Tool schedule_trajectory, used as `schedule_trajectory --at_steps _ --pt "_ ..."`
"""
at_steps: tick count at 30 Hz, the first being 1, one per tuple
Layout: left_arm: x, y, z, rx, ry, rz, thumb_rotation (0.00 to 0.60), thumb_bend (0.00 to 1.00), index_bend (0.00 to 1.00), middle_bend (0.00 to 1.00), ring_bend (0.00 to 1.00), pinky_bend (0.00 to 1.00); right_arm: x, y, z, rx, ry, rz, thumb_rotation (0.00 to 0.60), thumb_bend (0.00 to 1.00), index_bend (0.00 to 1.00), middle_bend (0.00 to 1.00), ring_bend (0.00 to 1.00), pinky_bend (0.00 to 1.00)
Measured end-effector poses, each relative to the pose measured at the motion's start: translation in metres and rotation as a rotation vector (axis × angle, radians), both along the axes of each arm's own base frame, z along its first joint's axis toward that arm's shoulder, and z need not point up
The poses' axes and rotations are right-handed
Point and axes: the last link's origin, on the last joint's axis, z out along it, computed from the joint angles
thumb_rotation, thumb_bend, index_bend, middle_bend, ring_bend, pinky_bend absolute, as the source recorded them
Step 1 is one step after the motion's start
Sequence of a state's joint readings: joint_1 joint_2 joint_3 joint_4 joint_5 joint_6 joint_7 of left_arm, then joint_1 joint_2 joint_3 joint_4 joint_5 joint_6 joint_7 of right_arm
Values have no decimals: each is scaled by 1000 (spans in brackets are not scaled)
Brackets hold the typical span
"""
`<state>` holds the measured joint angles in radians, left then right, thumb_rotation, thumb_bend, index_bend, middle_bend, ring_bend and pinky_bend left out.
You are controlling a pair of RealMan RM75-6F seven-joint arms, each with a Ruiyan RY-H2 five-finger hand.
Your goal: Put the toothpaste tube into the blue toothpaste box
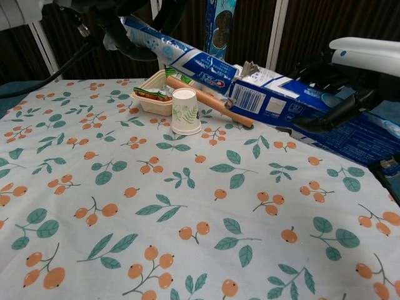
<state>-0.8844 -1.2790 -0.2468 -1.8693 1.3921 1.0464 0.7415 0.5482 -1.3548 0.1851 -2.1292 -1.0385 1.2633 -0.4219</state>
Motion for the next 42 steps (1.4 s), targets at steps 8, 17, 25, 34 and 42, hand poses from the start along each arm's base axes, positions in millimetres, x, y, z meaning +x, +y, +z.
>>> schedule_trajectory --at_steps 8,17,25,34,42 --pt "22 0 -15 -6 -22 -67 600 438 698 697 655 715 6 2 9 -5 -71 -5 600 364 361 474 427 342" --pt "79 1 -20 44 -79 -261 600 132 437 402 367 457 10 5 29 -21 -288 -82 600 365 360 474 427 351" --pt "129 -8 -13 168 -138 -386 600 0 249 223 213 333 6 9 53 -45 -560 -163 600 364 360 474 427 370" --pt "155 -25 6 179 -269 -417 600 0 238 220 213 332 -10 10 75 -83 -744 -215 600 365 360 474 431 370" --pt "127 -36 22 137 -323 -371 600 0 236 220 213 333 -24 6 89 -93 -862 -245 600 365 360 474 431 370"
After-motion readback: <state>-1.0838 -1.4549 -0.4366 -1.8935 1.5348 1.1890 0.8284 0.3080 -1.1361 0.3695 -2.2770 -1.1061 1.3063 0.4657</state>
